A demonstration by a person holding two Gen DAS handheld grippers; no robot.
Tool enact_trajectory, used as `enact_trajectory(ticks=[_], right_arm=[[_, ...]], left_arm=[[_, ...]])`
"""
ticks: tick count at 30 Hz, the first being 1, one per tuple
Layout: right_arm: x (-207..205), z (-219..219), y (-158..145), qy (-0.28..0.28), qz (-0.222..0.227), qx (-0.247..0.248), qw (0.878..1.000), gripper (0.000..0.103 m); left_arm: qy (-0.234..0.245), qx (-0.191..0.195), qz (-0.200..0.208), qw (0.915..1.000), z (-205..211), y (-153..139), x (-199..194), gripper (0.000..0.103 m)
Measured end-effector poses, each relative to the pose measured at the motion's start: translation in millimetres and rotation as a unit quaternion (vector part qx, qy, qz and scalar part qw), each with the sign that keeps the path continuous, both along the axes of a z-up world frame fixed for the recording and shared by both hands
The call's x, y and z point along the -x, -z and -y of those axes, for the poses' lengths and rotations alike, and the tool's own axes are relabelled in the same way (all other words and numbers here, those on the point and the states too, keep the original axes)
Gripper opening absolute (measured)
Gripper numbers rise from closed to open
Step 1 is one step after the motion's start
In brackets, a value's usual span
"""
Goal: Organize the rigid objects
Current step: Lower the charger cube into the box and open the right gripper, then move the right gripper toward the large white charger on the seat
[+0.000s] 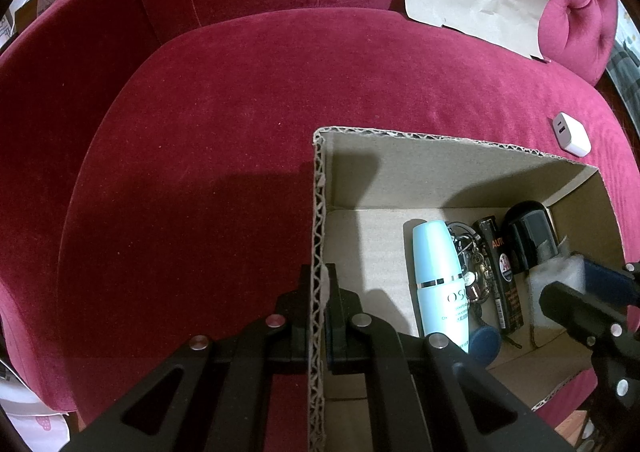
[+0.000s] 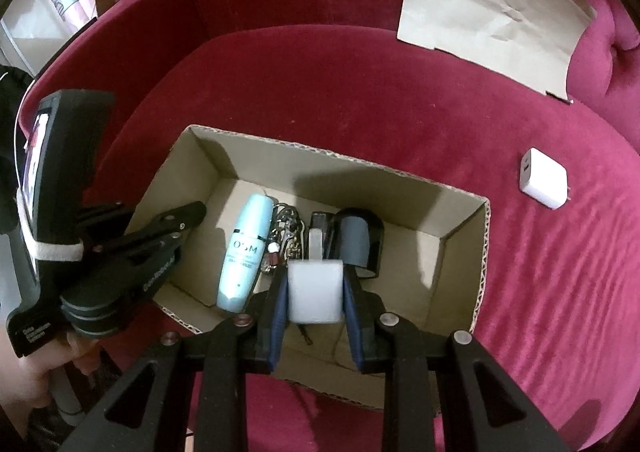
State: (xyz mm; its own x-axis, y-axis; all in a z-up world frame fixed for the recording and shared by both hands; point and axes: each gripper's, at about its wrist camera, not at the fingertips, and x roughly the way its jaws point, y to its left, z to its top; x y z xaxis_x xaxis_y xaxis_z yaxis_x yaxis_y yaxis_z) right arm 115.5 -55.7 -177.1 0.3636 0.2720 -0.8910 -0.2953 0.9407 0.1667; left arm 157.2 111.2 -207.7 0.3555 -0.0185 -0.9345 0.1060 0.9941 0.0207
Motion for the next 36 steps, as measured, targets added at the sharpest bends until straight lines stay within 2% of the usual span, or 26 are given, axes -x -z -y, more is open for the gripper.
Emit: enact_trajectory(ticks=[1,2,3,5,8,11,36], right_arm=[[-0.5,-0.6,-0.9,0.000,0.001,-0.002,1.000,0.032],[-1.1,-0.4,-1.5,0.000,0.001,-0.003,1.000,0.045],[-1.5,-0.3,-2.3,0.002,0.003,-0.003,1.000,0.051],[-2.4,1.0,-3.9,0.011,0.008,0.000,1.000,0.073],[-3.4,2.6,-5.8,0.018,0.012,-0.002,1.000,0.090],[-4.2,3.0,-6.4,0.020,0.015,-0.002,1.000,0.101],[-6.9,31.4,-29.4,0.039,0.028,0.016,0.999,0.103]], left_arm=[[0.000,-0.001,0.000,1.0000,-0.1,0.1,0.1,0.004],[0.000,-0.001,0.000,1.0000,0.2,-0.1,-0.1,0.004],[0.000,-0.001,0.000,1.0000,0.4,-0.3,-0.3,0.004],[0.000,-0.001,0.000,1.0000,0.1,-0.6,-0.3,0.004],[0.000,-0.001,0.001,1.0000,0.1,-1.2,-0.5,0.004],[0.000,-0.001,0.000,1.0000,-0.2,-1.1,-0.4,0.004],[-0.001,-0.003,-0.001,1.0000,-1.0,0.5,-0.9,0.004]])
